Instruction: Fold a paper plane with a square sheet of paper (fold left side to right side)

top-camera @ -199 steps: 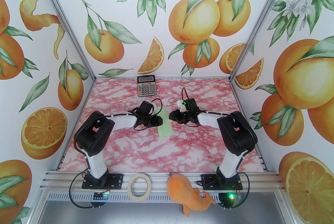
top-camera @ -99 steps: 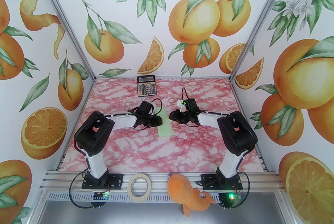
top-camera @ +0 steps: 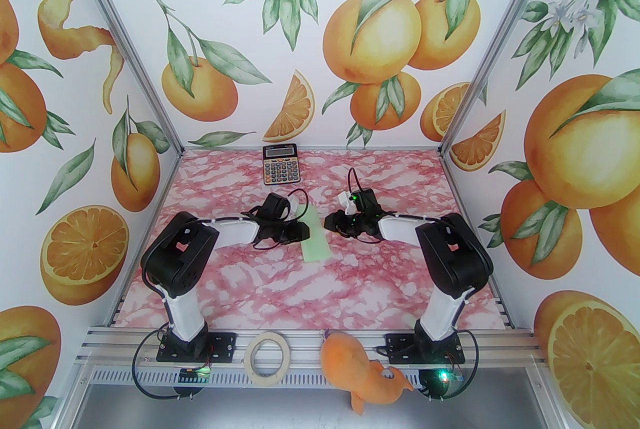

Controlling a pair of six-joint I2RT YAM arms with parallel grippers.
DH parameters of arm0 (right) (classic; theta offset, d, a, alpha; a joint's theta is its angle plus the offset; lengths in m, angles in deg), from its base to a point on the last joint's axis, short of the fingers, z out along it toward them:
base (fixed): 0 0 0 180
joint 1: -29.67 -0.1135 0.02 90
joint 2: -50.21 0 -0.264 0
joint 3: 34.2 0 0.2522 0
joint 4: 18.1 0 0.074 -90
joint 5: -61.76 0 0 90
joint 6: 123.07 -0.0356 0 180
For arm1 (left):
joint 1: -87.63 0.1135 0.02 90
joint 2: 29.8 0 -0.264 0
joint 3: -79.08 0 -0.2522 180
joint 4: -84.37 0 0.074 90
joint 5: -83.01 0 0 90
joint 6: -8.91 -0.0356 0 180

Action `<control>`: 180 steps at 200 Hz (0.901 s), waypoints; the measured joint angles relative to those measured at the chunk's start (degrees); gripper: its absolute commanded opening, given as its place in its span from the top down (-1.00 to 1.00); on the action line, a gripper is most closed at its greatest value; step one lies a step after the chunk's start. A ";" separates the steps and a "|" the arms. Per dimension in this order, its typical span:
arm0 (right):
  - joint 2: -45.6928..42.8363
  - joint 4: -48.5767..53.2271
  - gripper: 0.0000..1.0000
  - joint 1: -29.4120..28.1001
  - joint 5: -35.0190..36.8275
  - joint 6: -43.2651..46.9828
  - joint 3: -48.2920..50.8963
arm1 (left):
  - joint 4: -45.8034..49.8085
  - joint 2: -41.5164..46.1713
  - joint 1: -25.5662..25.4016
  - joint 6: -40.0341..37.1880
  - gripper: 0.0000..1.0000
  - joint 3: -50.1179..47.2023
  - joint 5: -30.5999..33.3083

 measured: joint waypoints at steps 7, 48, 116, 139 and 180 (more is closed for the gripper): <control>0.11 -0.02 0.35 0.00 0.00 0.00 0.02 | -0.28 0.00 0.13 -0.09 0.21 -0.13 -0.37; 1.33 0.00 0.35 -0.11 -0.02 0.00 0.04 | 0.13 0.00 0.96 -1.70 0.25 -0.26 -1.79; 1.88 -0.02 0.36 -0.50 0.00 -0.02 0.04 | 1.01 -0.17 2.21 -4.52 0.24 -0.31 -4.26; 1.92 0.00 0.36 -0.87 -0.02 -0.02 0.04 | 1.03 -0.33 2.36 -4.66 0.24 -0.28 -4.79; 2.58 0.00 0.36 -1.03 0.00 -0.02 0.04 | 1.90 -0.70 2.45 -4.92 0.25 0.42 -4.96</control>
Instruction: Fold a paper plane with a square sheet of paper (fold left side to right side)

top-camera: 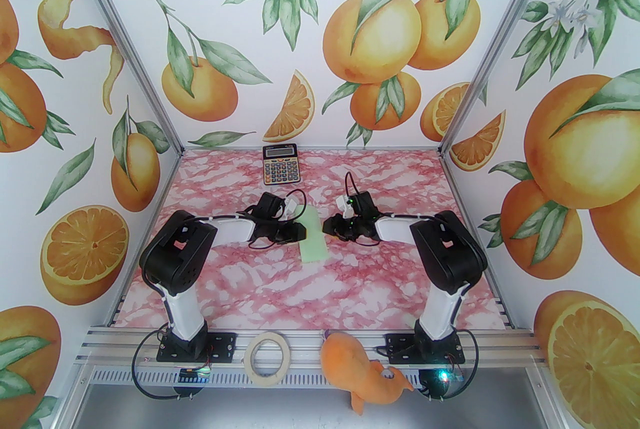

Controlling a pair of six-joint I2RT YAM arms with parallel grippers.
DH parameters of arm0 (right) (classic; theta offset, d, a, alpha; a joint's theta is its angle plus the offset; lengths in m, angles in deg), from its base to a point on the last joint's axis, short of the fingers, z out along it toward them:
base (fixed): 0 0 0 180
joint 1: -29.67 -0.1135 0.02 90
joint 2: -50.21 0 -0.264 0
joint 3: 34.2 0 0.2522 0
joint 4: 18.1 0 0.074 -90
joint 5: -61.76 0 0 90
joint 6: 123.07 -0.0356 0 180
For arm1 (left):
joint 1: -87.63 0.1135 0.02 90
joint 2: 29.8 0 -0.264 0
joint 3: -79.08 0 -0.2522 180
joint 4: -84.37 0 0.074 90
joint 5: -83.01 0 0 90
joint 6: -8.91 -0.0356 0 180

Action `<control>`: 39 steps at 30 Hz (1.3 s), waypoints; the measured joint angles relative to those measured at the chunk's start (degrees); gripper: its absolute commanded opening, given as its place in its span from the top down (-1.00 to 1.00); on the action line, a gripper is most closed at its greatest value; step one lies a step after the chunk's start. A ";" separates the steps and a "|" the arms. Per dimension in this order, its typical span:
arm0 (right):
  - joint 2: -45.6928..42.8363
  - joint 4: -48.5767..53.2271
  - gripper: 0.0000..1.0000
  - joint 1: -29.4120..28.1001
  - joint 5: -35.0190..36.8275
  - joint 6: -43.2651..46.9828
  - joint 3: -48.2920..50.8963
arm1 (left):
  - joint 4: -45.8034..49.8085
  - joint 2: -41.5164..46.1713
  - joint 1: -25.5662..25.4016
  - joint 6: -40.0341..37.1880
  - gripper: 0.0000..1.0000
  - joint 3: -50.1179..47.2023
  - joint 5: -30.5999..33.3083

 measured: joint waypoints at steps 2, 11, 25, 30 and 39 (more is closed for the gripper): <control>0.00 -0.02 0.36 -0.07 0.00 0.00 0.00 | 0.92 -0.24 0.00 -0.02 0.24 0.61 0.00; -0.02 -0.02 0.37 0.02 0.20 -0.02 0.00 | 3.69 -1.07 -0.02 0.04 0.23 2.47 0.07; -3.65 -0.96 0.62 4.85 3.50 -1.03 2.73 | 6.54 -2.03 -0.31 0.04 0.22 4.50 0.22; -3.96 -0.92 0.61 4.94 3.67 -1.11 2.99 | 8.33 -2.60 -0.35 0.02 0.22 5.75 0.28; -3.96 -0.92 0.61 4.94 3.67 -1.09 3.28 | 10.95 -3.28 -0.81 0.00 0.20 7.61 1.29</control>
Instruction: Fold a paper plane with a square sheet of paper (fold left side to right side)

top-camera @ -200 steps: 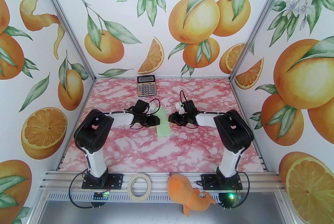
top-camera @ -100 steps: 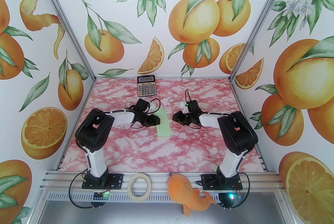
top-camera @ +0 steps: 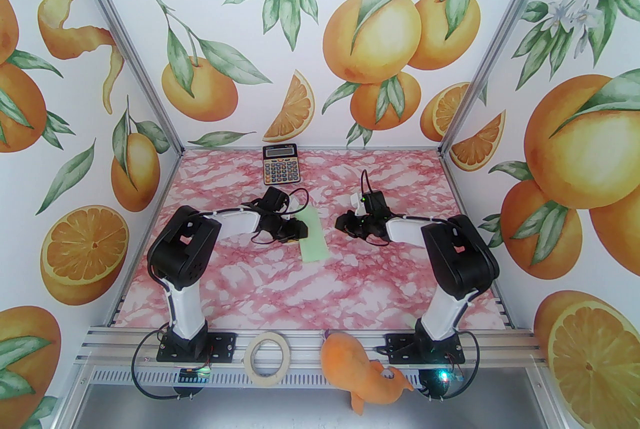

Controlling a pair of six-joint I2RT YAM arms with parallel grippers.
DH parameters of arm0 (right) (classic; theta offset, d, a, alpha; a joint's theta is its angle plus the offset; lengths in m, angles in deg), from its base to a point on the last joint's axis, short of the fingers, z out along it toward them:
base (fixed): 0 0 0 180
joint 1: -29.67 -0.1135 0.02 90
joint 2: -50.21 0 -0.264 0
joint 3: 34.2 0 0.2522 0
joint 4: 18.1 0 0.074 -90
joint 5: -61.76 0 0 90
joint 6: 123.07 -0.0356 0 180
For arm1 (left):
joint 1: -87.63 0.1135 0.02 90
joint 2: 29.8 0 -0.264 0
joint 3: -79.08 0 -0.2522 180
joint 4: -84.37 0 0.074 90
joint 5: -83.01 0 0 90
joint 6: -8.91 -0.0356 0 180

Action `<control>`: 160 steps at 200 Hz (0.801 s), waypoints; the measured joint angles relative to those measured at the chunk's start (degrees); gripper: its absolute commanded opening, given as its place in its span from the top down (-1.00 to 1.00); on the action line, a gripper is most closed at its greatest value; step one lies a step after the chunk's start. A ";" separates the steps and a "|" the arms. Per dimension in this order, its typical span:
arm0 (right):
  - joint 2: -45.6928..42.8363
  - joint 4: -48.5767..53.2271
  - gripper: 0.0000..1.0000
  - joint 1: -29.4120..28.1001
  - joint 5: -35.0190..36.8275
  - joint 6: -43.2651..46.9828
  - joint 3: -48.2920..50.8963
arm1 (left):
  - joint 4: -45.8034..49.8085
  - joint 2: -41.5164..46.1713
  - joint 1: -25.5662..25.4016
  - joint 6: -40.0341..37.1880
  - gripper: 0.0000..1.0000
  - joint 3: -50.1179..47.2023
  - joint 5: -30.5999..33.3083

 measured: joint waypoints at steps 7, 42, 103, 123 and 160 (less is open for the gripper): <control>0.00 -0.02 0.61 0.00 0.00 0.00 0.02 | 0.35 -0.11 -0.04 0.00 0.20 0.20 0.09; 0.00 0.00 0.60 0.00 0.00 0.00 0.15 | 1.09 -0.31 -0.09 -0.07 0.20 0.76 0.22; 0.00 -0.02 0.61 -0.20 -0.24 0.00 0.15 | 2.82 -0.87 -0.13 -1.33 0.21 1.90 0.20; 0.00 0.00 0.61 -0.48 -0.24 0.00 0.15 | 3.26 -0.94 -0.13 -2.01 0.20 2.14 0.20; 0.00 0.00 0.61 -0.74 -0.24 0.00 0.15 | 3.65 -0.98 -0.13 -3.30 0.20 2.32 0.11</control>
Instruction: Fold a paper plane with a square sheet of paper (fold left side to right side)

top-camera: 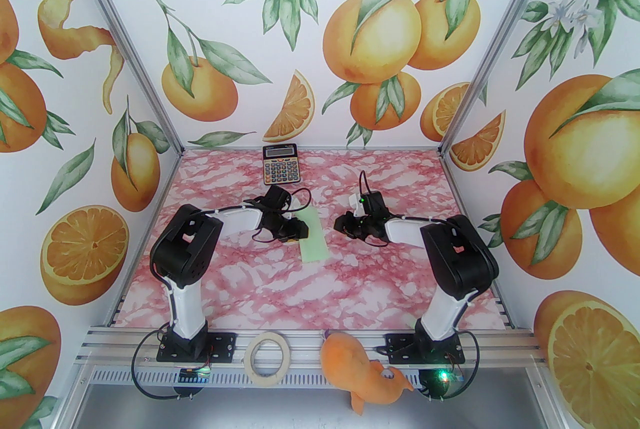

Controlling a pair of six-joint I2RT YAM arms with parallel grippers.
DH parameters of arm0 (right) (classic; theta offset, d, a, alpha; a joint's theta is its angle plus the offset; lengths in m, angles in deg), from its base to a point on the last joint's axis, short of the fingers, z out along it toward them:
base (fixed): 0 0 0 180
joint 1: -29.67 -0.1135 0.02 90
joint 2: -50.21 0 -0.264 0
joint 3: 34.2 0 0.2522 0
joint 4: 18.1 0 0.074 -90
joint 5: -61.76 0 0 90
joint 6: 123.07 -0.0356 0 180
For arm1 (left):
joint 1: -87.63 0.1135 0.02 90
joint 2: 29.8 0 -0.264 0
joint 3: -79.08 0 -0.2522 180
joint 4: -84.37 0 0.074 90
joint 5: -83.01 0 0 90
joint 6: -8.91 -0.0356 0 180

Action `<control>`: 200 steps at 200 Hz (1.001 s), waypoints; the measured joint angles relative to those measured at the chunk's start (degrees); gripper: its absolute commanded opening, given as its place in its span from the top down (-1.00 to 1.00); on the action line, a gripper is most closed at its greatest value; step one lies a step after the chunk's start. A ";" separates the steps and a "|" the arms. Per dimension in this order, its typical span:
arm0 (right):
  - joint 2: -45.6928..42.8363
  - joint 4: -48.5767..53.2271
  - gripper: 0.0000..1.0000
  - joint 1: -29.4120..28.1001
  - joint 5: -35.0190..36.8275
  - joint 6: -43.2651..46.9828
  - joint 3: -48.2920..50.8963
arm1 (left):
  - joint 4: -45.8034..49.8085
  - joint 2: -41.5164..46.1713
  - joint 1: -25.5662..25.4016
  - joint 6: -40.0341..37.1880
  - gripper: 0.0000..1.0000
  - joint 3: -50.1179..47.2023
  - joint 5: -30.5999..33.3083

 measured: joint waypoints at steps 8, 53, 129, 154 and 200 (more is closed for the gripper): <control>0.00 0.00 0.60 0.00 0.00 0.00 0.00 | 0.11 -0.07 0.00 -0.46 0.20 0.07 -0.15; 0.00 0.00 0.60 -0.02 0.00 0.00 0.00 | 1.77 -0.68 0.00 -1.90 0.21 1.22 -0.33; 0.02 0.00 0.62 -1.53 -0.04 0.02 -0.04 | 2.67 -1.05 0.02 -1.84 0.21 1.92 -0.28; 0.20 0.02 0.73 -2.82 -0.44 0.00 -0.66 | 2.75 -1.07 0.00 -1.84 0.21 1.97 -0.31; 1.73 -0.20 1.00 -5.31 -1.64 -0.20 -3.17 | 2.78 -1.07 0.02 -1.81 0.21 1.99 -0.31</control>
